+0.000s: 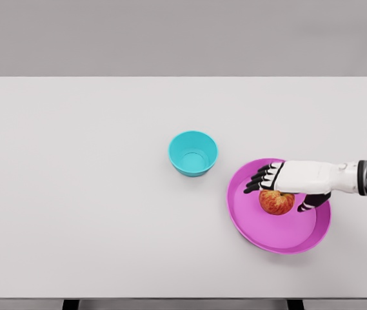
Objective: Put the apple from the pink plate into the blue bowl with your right arm
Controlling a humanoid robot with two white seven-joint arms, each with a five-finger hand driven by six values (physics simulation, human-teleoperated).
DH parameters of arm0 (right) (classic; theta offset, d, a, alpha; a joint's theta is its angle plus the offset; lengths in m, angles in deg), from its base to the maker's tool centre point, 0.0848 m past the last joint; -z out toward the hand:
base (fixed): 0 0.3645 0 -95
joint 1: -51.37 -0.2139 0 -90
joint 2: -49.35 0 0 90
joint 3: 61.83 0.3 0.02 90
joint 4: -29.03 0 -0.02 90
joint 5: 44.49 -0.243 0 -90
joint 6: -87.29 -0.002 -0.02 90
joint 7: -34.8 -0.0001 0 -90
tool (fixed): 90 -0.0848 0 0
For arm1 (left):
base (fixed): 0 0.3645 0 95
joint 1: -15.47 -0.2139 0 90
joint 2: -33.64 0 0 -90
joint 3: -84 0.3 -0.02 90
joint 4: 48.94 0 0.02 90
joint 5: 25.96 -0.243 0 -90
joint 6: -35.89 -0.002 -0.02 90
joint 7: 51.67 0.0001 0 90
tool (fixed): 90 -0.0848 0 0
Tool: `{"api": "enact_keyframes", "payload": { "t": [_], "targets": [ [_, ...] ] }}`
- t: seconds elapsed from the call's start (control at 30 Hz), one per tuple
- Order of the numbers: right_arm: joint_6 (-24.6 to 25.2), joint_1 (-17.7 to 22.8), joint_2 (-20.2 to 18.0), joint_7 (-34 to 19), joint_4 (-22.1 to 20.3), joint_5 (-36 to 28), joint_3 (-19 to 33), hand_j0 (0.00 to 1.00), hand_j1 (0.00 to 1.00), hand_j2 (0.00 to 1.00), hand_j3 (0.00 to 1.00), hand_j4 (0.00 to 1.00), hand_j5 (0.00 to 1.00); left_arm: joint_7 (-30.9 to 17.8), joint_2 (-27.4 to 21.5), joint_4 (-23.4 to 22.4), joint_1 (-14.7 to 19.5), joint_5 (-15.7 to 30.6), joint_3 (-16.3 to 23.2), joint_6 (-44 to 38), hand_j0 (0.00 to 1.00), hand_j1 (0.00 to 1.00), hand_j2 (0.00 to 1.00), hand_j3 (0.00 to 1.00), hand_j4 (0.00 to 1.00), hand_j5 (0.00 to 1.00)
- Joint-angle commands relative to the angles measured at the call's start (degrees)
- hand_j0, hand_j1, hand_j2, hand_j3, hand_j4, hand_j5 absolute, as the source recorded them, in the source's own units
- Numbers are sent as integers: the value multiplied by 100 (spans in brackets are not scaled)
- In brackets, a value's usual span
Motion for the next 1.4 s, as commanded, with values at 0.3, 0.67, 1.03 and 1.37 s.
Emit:
{"api": "enact_keyframes", "payload": {
  "t": [0.3,0.67,1.03,1.37],
  "targets": [
    [13,0,-4,2,3,-27,-79,77,77,77,77,77,77,-4,0,1,0,2,0,0,100,100,100,100,100,100],
    [13,-17,-4,-6,-15,-27,-79,51,51,51,51,51,51,-4,0,1,0,2,0,0,100,100,100,100,100,100],
    [13,-299,-13,2,-41,-18,-26,52,52,52,52,52,52,-4,0,1,0,2,0,0,100,100,100,100,100,100],
    [13,-756,400,2,302,-9,-26,52,52,52,52,52,52,-4,0,1,0,2,0,0,100,100,100,100,100,100]
  ]
}}
